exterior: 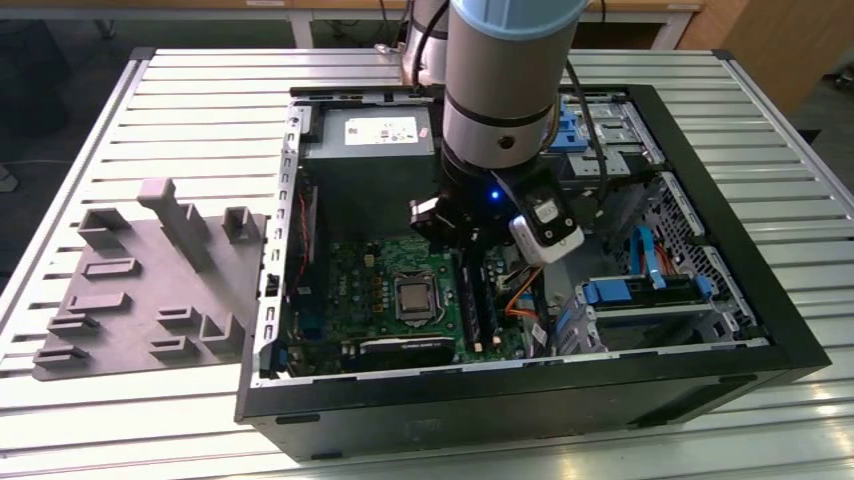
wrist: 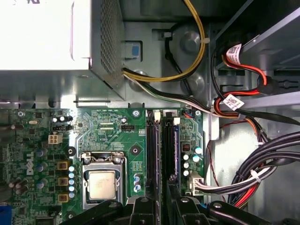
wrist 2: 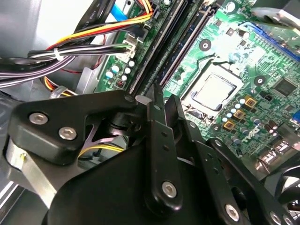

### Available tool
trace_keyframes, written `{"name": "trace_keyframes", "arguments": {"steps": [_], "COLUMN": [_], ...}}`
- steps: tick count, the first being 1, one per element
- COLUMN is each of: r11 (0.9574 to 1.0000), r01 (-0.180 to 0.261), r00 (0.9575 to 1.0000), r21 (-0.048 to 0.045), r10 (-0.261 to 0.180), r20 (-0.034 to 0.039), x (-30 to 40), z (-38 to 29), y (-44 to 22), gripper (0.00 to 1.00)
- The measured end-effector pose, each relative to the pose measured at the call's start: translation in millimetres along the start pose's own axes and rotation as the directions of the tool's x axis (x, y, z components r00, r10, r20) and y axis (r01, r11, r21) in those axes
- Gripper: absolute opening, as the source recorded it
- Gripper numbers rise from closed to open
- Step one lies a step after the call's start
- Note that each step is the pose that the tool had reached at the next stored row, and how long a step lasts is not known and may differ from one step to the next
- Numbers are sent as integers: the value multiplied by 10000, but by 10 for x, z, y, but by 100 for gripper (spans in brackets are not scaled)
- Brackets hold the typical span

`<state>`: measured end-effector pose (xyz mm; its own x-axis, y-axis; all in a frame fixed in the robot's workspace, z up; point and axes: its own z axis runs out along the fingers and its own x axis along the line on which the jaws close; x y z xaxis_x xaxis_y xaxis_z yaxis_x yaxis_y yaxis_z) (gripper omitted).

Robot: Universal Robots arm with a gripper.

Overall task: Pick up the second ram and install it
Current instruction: 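Insert the second ram into the second slot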

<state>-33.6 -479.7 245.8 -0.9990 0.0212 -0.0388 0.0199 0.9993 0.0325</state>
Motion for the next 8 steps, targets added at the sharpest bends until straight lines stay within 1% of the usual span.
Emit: {"name": "trace_keyframes", "arguments": {"steps": [8], "r11": [10000], "r01": [0], "r00": [10000], "r21": [2], "r10": [0], "r20": [0], "x": [0], "z": [-6], "y": [0], "gripper": [25]}}
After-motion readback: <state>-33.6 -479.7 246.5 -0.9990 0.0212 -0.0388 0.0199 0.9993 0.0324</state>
